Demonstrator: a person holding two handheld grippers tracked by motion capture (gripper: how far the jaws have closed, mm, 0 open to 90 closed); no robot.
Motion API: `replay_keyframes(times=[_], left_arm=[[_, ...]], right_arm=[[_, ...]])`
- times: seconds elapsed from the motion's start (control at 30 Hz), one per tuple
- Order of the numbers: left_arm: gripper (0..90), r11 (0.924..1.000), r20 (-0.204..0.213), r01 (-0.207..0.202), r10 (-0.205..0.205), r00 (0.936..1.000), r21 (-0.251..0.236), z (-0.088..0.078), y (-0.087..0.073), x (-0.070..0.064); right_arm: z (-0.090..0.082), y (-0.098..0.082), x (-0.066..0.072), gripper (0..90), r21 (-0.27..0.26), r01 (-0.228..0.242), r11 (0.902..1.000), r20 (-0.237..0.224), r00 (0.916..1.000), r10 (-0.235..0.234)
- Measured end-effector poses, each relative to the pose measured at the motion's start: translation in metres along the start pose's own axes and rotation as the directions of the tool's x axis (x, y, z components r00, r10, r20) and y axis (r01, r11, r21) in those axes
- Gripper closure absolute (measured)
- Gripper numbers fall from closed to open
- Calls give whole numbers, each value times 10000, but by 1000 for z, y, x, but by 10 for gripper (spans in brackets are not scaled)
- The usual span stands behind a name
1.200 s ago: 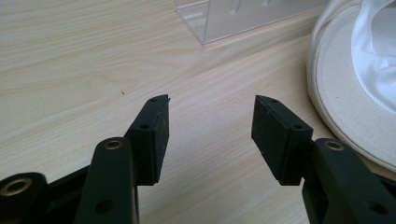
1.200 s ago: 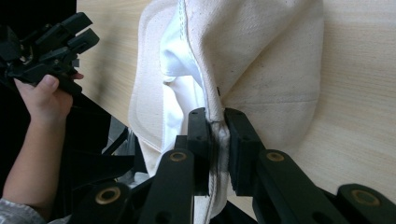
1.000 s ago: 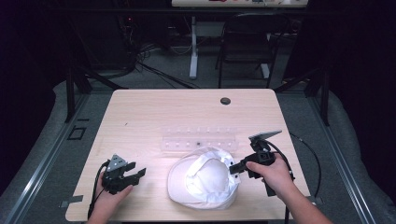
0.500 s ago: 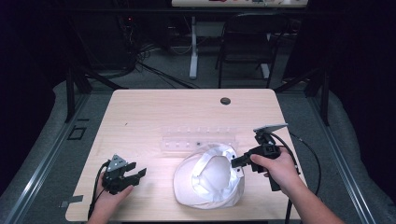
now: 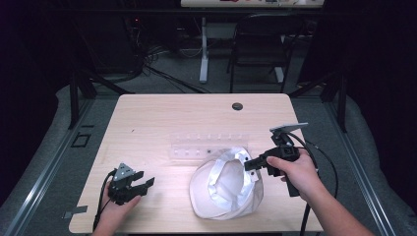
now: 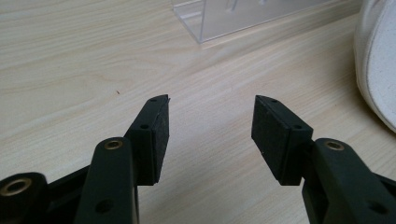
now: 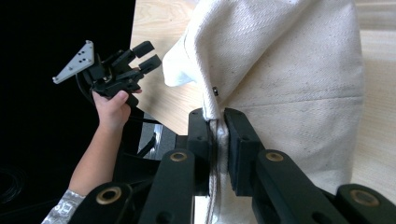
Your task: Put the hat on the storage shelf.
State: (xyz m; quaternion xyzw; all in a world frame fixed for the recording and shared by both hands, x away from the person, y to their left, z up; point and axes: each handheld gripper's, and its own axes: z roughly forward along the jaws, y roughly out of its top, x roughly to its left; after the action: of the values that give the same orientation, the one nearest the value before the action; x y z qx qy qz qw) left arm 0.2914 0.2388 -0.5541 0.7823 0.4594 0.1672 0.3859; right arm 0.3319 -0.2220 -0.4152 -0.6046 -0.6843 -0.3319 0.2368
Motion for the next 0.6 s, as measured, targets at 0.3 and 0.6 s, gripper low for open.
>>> replay_keyframes(times=[0.3, 0.6], left_arm=[[472, 10000, 2, -68, 68, 10000, -14, 0, 0, -1], [472, 9999, 33, -167, 167, 9999, -32, 1, 0, -3]], right_arm=[[-19, 3, 20, 818, -237, 397, 9989, 267, 9989, -390], [-40, 5, 30, 819, -548, 564, 9969, 359, 9979, -545]])
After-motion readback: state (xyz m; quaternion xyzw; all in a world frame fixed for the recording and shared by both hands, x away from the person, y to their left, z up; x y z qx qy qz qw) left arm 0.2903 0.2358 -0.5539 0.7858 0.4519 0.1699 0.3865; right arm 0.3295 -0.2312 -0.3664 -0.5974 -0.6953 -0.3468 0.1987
